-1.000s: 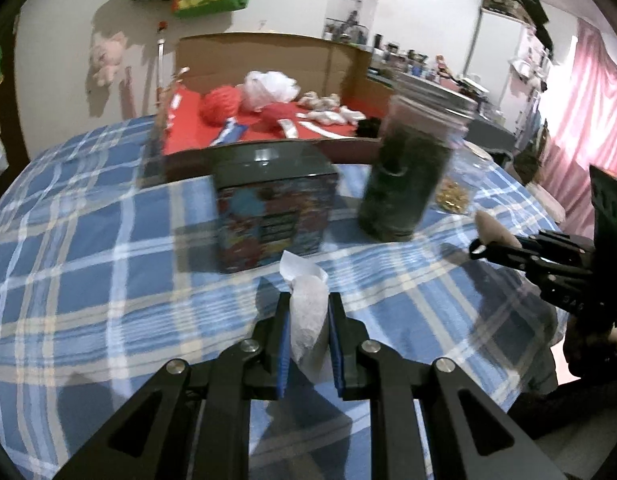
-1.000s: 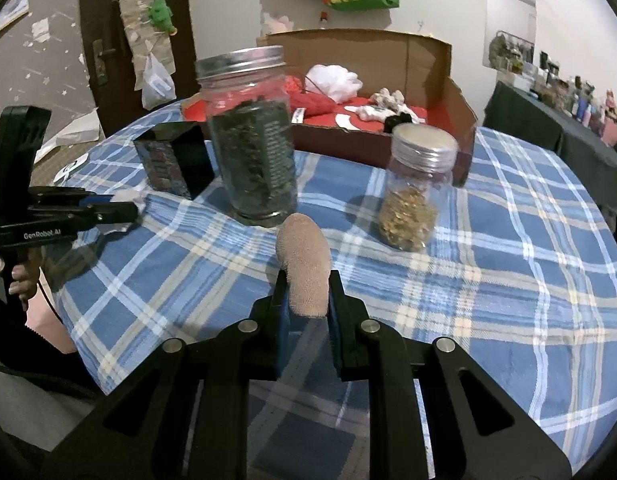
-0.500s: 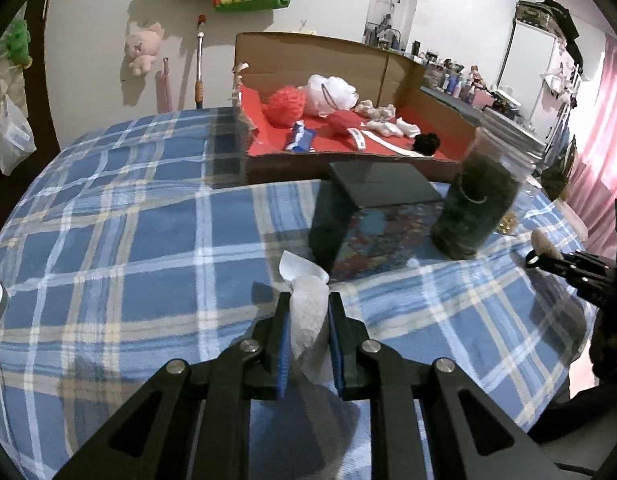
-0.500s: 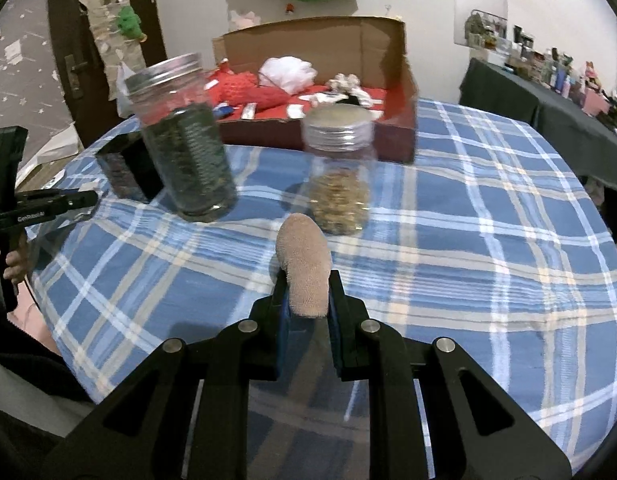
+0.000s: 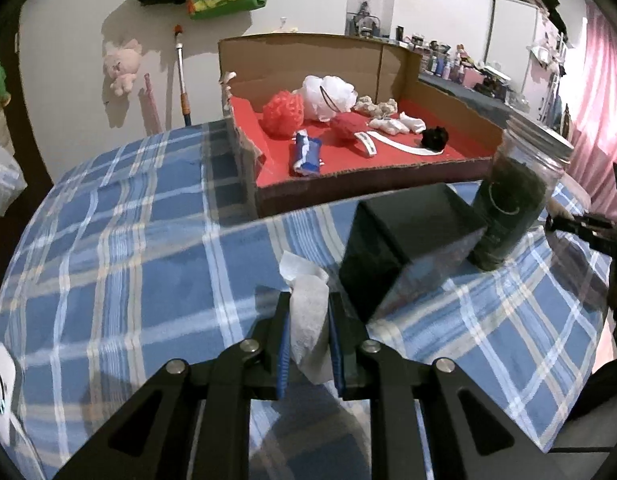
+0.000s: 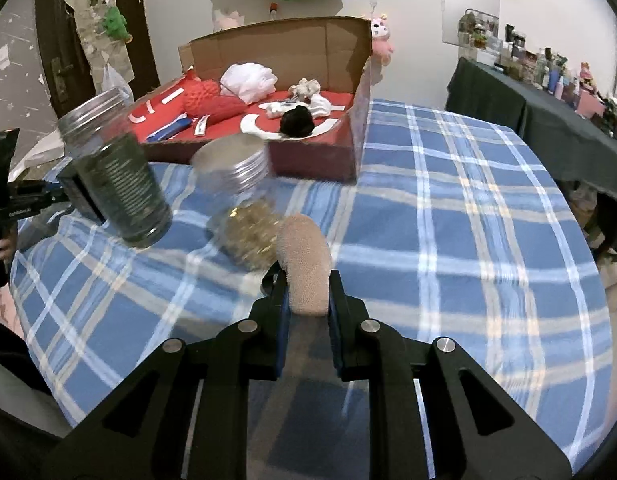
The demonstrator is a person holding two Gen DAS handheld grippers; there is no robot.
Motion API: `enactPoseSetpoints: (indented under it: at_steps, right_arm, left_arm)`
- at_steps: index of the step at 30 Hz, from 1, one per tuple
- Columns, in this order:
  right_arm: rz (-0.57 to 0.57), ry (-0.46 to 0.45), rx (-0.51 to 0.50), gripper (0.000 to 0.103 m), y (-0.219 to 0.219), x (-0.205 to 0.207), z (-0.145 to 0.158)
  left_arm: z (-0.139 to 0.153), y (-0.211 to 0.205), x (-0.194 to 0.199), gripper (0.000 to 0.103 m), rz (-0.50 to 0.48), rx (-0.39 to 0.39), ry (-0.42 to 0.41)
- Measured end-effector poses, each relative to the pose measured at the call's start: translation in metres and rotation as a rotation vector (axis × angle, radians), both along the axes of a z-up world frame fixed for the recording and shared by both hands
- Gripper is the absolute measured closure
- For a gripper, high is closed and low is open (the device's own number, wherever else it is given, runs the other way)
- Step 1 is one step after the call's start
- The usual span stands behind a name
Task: Organize soft objects
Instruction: 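Carry the white tissue and tan sponge into the box with both tools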
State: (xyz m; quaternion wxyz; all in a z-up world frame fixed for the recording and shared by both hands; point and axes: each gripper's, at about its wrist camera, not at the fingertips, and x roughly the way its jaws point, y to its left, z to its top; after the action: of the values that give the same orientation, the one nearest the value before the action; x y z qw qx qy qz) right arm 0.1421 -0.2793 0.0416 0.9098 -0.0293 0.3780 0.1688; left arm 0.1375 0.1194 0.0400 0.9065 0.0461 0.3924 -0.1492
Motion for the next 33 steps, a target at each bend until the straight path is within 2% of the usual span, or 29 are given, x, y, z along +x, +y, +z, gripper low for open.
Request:
enactPoseSetpoints:
  at_steps: [7, 12, 21, 33]
  right_arm:
    - [0.068, -0.023, -0.036, 0.087, -0.006, 0.03, 0.01]
    - [0.133, -0.036, -0.061, 0.087, -0.003, 0.046, 0.016]
    - [0.22, -0.027, -0.022, 0.087, -0.001, 0.067, 0.022]
    - [0.321, -0.017, 0.011, 0.087, 0.002, 0.085, 0.033]
  left_arm:
    - [0.006, 0.0, 0.023, 0.085, -0.061, 0.039, -0.003]
    - [0.01, 0.0, 0.035, 0.085, -0.117, 0.035, -0.008]
    - [0.008, -0.003, 0.049, 0.085, -0.192, 0.04, -0.009]
    - [0.022, -0.007, 0.059, 0.085, -0.275, 0.029, -0.027]
